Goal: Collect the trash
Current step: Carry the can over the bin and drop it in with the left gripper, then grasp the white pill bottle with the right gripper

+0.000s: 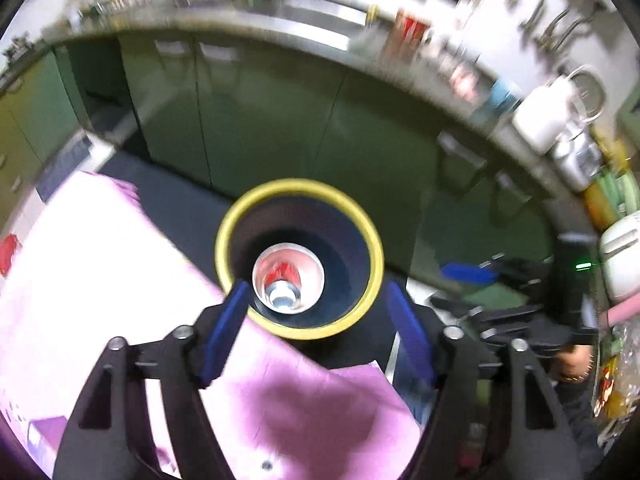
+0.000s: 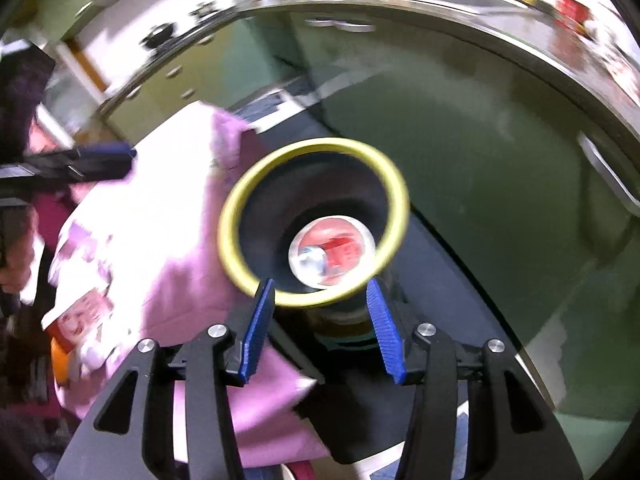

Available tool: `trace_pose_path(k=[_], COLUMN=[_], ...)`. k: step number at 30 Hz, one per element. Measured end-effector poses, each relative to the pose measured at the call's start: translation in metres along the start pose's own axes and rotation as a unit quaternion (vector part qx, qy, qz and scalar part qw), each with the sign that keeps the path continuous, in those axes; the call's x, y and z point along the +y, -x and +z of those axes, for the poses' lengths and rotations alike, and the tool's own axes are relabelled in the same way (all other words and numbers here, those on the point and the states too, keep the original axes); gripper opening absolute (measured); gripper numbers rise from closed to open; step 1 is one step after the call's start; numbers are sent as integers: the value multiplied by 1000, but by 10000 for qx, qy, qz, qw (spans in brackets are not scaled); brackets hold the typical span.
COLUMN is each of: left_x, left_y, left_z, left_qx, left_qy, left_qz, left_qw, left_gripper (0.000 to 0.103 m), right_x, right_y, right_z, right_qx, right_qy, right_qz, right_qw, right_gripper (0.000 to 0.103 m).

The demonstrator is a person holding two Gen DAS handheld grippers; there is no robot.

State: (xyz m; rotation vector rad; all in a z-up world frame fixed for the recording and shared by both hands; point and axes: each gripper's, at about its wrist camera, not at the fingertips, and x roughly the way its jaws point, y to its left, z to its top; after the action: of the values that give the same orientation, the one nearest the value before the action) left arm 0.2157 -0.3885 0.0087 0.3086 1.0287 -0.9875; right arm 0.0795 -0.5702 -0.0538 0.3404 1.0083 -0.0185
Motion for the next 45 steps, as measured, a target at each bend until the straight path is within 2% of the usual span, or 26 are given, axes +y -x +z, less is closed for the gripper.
trace_pose_path(k=[1, 4, 6, 8, 9, 11, 14, 20, 21, 23, 25, 29, 31, 35, 37, 39, 45], left_x=[2, 17, 32, 45, 54, 68, 84, 119, 122, 124, 121, 110, 110, 115, 114, 112, 106], left_y=[19, 76, 108, 134, 149, 175, 201, 209, 205, 195, 184, 156, 151, 160, 163, 165, 169], left_z=[-9, -47, -76, -99, -117, -152, -195, -269, -278, -295, -308, -315, -315, -316, -317, -316, -311], left_qx=[-201, -621, -854, -1071, -1222, -1486, -1690, -1537, -1451, -1162, -776, -129, -35, -203, -256, -247, -255], left_qy=[-3, 137, 322, 511, 653, 929, 1288, 1966, 2010, 1899, 1547, 807, 786, 1028, 1089, 1044, 970], left_qz=[80, 388, 567, 809, 1011, 1506, 1885, 2061, 2042, 1910, 1785, 1732, 1643, 1297, 1171, 1210, 1227], left_qw=[9998, 9972, 9942, 9896, 9852, 9729, 9588, 9462, 9470, 9560, 9686, 9815, 9833, 9860, 9868, 9868, 9874], left_gripper=[75, 77, 77, 78, 81, 85, 86, 87, 87, 87, 86, 86, 86, 86, 86, 86, 86], right_x=[18, 66, 101, 127, 143, 171, 211, 255, 260, 265, 263, 268, 269, 274, 279, 284, 290], right_y=[1, -1, -2, -4, -8, -15, -25, -35, -37, -38, -37, -35, -31, -26, -26, -29, -58], right_z=[-1, -4, -6, -9, -10, -12, -16, -20, -20, -19, -19, -19, -19, -18, -23, -33, -76], right_qx=[15, 159, 282, 370, 460, 661, 775, 827, 842, 834, 853, 846, 814, 783, 909, 1123, 1610], right_qy=[183, 738, 1139, 1406, 1499, 1650, 2009, 2425, 2446, 2462, 2475, 2490, 2498, 2578, 2731, 3004, 3865], right_qz=[110, 558, 949, 1267, 1528, 1834, 1763, 1579, 1592, 1585, 1595, 1589, 1629, 1695, 1795, 1865, 1920], right_qw=[9998, 9956, 9885, 9812, 9757, 9668, 9605, 9536, 9527, 9525, 9518, 9516, 9510, 9480, 9407, 9286, 8876], right_gripper=[55, 58, 60, 67, 71, 71, 71, 71, 71, 71, 71, 71, 71, 71, 71, 68, 66])
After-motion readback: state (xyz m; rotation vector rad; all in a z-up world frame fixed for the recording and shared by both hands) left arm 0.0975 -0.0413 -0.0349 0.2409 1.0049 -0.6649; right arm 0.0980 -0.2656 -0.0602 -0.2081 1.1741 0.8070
